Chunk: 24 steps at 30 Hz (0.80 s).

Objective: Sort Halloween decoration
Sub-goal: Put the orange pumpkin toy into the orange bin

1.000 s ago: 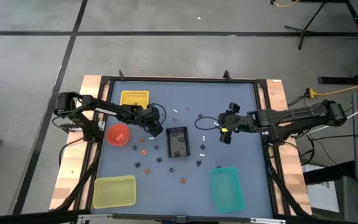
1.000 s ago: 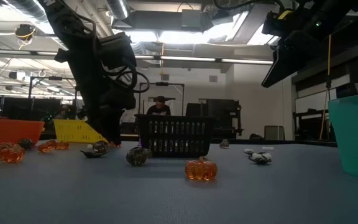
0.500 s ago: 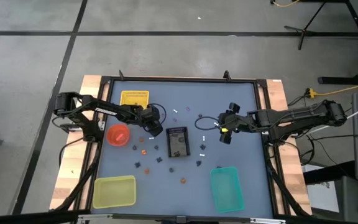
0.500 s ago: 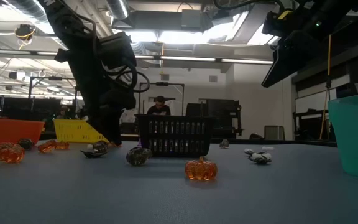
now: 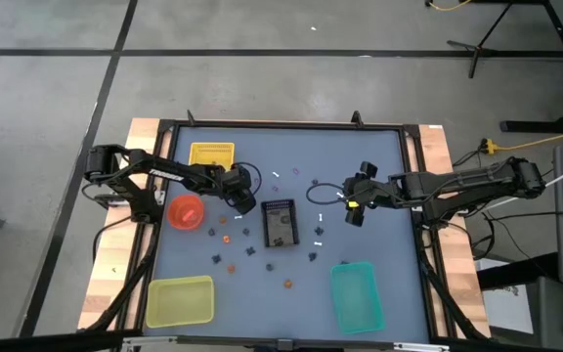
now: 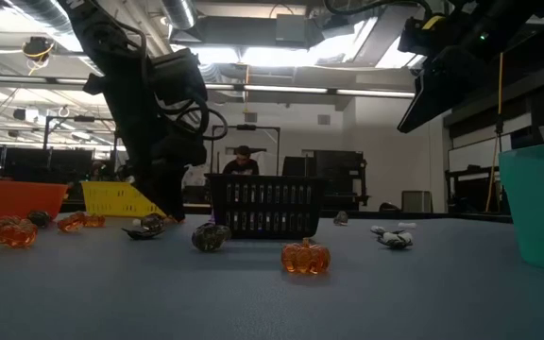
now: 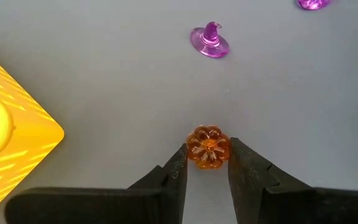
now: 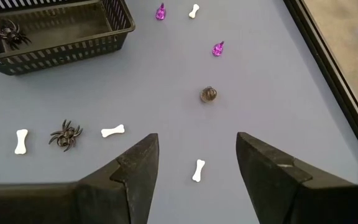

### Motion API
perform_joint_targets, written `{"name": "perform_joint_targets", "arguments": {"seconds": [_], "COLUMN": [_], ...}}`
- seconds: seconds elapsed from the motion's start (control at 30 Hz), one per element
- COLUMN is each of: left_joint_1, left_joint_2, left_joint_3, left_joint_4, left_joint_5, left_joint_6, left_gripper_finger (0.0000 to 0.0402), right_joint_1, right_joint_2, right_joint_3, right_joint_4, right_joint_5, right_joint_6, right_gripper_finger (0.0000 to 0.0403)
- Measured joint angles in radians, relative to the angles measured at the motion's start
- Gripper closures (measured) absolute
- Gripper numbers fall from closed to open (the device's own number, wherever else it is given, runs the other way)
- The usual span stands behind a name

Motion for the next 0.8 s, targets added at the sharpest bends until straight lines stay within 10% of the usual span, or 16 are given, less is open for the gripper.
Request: {"name": "perform_joint_targets", "arguments": {"seconds": [0.8], "left_joint_1": [0.001], "left_joint_2": [-0.1], "left_joint_3": [0.0], "left_joint_4": [-0.05], "left_joint_5": [0.029], "left_joint_6": [0.027], "left_gripper_finger": [0.0333], "right_joint_1": [0.0], "right_joint_2": [0.0], "right_joint_3": [0.0], "right_joint_4": [0.0], "right_joint_5": [-0.002], "right_joint_6": [0.0], "right_gripper_finger": [0.0189]}}
